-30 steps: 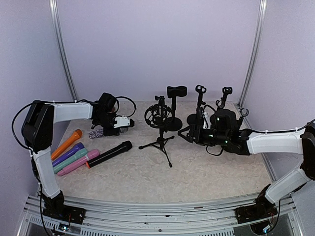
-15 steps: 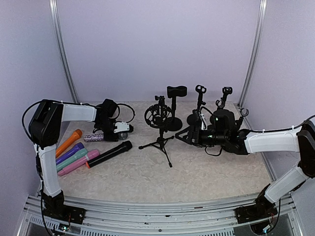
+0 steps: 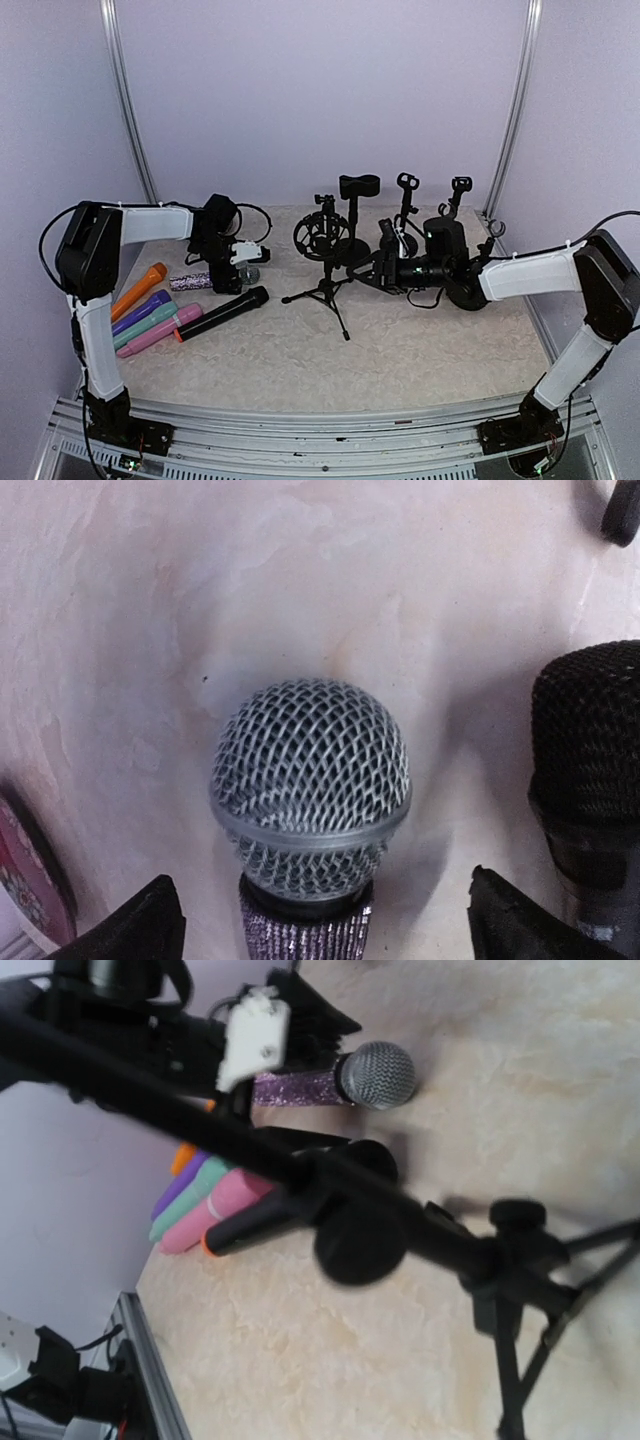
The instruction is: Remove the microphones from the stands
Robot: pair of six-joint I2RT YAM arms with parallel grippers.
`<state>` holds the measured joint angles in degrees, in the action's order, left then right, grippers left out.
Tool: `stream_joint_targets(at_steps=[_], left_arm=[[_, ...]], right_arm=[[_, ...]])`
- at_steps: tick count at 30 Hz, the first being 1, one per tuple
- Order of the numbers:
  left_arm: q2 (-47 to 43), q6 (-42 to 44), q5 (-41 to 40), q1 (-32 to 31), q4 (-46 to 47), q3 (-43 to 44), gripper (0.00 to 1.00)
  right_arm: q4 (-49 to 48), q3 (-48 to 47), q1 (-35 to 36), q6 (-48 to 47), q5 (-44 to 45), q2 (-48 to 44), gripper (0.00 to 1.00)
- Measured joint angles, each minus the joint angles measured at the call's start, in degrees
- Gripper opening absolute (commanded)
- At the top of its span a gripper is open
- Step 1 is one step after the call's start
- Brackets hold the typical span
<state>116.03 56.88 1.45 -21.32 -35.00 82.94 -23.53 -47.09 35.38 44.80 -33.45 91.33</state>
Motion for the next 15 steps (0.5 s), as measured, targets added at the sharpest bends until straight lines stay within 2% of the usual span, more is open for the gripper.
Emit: stream_joint_targets(at_steps=[4, 8, 15], left_arm=[[-4.04, -0.52, 1.29, 0.04, -4.46, 2.03, 0.99], [-11.72, -1.4, 4.55, 0.02, -8.7, 3.74, 0.99], [-24.41, -5.81, 11.02, 0.07, -12.7, 2.47, 0.99]], right_arm=[[-1.51, -3.96, -1.22, -0.81, -4.74, 5.73, 0.72], [-4.07, -7.41, -2.38, -0.92, -8.83, 11.56, 0.68], [-7.28, -11.78, -3.26, 0.42, -14.01, 17.46, 0.55]])
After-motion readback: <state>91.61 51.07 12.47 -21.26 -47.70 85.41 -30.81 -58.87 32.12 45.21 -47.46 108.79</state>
